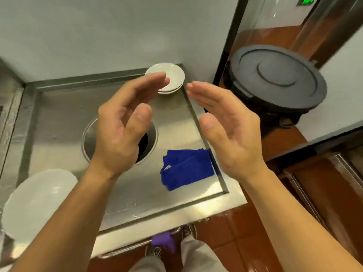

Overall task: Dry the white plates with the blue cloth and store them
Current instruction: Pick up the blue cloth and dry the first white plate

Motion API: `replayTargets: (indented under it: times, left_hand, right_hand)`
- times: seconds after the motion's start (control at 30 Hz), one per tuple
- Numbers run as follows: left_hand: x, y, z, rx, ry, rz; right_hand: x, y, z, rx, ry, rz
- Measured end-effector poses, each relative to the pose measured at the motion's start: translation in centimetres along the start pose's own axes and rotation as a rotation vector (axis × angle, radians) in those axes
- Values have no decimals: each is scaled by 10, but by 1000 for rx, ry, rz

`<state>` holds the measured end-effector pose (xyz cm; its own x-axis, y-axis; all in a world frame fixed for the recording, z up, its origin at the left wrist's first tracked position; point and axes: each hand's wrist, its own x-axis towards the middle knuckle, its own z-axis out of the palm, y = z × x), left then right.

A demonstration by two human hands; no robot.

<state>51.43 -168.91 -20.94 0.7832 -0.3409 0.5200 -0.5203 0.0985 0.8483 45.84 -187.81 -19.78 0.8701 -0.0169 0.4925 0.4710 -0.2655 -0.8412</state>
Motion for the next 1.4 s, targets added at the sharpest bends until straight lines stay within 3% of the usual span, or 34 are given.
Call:
replayTargets:
  times: [0.27, 0.5, 0.77, 0.87, 1.03, 1.13, 1.3, 1.4]
  left_hand:
    - [-58, -89, 44, 176, 22, -282]
    - [-85, -173, 66, 315, 62, -544]
    - [-101, -252, 76, 474, -98, -997]
    - [-106, -263, 73, 610, -183, -993]
    - [-102, -268, 76, 603, -263, -1114]
    - [-86, -246, 71, 691, -337, -1020]
    - [-51, -161, 38, 605, -188, -813]
    - [-31, -101, 7, 632, -25, -672]
  right_hand:
    - [-33, 127, -7, 50, -131, 212]
    - [-47, 214, 3, -78, -245, 413]
    - [-56, 306, 8, -532, -715, 563]
    - [-57, 316, 11, -637, -734, 548]
    - [-51, 316, 17, -603, -827, 647]
    - [-40, 301, 17, -544, -914, 590]
    - [4, 230, 22, -330, -915, 341]
    - [34, 177, 42, -199, -794, 227]
